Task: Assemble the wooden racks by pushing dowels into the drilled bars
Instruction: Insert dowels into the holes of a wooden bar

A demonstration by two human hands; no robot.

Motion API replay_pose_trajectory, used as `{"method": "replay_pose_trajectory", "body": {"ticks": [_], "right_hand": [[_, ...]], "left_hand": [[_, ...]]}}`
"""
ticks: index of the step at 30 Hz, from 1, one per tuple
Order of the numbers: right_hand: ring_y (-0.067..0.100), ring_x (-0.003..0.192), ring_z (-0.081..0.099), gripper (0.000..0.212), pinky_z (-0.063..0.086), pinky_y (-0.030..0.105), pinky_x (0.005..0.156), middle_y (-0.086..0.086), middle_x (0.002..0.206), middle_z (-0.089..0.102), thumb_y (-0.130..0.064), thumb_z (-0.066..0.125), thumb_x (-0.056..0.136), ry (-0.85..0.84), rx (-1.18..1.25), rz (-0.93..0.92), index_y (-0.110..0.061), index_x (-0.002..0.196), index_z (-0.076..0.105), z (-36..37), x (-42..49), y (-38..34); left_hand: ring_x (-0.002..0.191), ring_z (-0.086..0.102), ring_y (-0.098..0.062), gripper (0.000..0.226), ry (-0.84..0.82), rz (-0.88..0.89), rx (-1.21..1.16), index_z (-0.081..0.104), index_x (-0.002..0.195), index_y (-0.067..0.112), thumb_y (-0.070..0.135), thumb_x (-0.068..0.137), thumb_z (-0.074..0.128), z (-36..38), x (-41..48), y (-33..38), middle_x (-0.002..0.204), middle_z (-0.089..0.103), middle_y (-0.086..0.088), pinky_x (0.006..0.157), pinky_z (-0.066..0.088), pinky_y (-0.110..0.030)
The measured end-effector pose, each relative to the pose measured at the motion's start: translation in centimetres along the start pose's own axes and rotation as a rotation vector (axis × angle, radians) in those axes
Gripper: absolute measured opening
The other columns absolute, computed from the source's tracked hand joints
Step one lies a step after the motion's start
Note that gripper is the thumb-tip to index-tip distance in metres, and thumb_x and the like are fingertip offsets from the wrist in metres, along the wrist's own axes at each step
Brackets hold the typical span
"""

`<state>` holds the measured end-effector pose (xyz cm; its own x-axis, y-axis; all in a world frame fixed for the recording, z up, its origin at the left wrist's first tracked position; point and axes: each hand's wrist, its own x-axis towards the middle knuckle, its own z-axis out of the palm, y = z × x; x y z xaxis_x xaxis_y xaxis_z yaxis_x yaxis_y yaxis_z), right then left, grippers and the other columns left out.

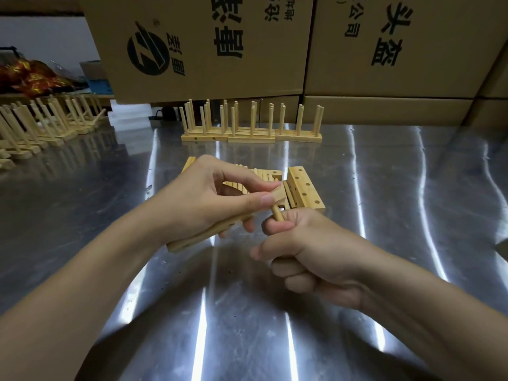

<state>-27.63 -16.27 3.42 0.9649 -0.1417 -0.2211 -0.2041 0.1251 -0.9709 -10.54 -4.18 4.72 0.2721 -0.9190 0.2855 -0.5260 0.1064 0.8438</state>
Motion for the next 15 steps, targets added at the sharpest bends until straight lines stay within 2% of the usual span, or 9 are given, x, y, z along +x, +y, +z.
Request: {"method": "replay_pose_trajectory", "body": {"ticks": [3,6,9,11,13,15], "right_hand": [[0.003,0.040,0.014,0.061,0.016,0.013,0.033,-0.008,0.059,0.019,0.010,0.056,0.098,-0.073,0.051,0.018,-0.028,0.051,0.060,-0.2,-0.3,-0.2],[0.003,0.041,0.015,0.056,0.016,0.014,0.033,-0.008,0.058,0.020,0.006,0.059,0.099,-0.078,0.032,0.041,-0.025,0.053,0.055,-0.8,-0.3,-0.1],[0.008,0.047,0.022,0.044,0.023,0.017,0.039,-0.004,0.063,0.025,-0.008,0.069,0.099,-0.013,-0.047,-0.002,-0.026,0.066,0.047,-1.3,0.2,0.2],[0.011,0.053,0.027,0.031,0.027,0.020,0.045,0.001,0.067,0.029,-0.026,0.074,0.098,0.090,-0.211,-0.094,-0.015,0.079,0.052,-0.9,0.6,0.5],[0.012,0.054,0.033,0.040,0.030,0.022,0.048,0.001,0.065,0.037,-0.043,0.067,0.100,0.193,-0.292,-0.145,-0.006,0.088,0.059,-0.6,1.1,1.1],[0.011,0.050,0.042,0.043,0.033,0.021,0.048,0.000,0.062,0.051,-0.044,0.051,0.110,0.283,-0.310,-0.133,-0.008,0.090,0.066,-0.5,1.6,1.6]], "left_hand": [[0.071,0.074,-0.014,0.022,-0.033,-0.016,-0.041,0.083,0.114,0.027,0.031,0.094,0.078,-0.1,-0.1,0.0,0.091,0.079,0.006,0.052,0.054,-0.026],[0.073,0.075,-0.017,0.023,-0.022,-0.016,-0.020,0.081,0.117,0.029,0.033,0.095,0.078,0.2,-0.2,-0.1,0.094,0.079,0.004,0.051,0.057,-0.032],[0.075,0.078,-0.021,0.022,0.023,-0.022,0.051,0.082,0.116,0.032,0.036,0.095,0.077,0.0,0.0,-0.2,0.102,0.079,0.005,0.051,0.061,-0.037],[0.072,0.078,-0.019,0.022,0.069,-0.036,0.066,0.082,0.115,0.032,0.035,0.094,0.077,-0.4,0.0,-0.4,0.096,0.080,0.008,0.052,0.061,-0.037],[0.069,0.077,-0.017,0.022,0.107,-0.044,0.068,0.083,0.113,0.032,0.036,0.093,0.077,-0.5,-0.1,-0.6,0.088,0.080,0.011,0.050,0.058,-0.033],[0.067,0.076,-0.017,0.021,0.123,-0.039,0.089,0.083,0.112,0.032,0.037,0.093,0.078,-0.2,-0.1,-0.8,0.086,0.079,0.013,0.049,0.056,-0.029]]}}
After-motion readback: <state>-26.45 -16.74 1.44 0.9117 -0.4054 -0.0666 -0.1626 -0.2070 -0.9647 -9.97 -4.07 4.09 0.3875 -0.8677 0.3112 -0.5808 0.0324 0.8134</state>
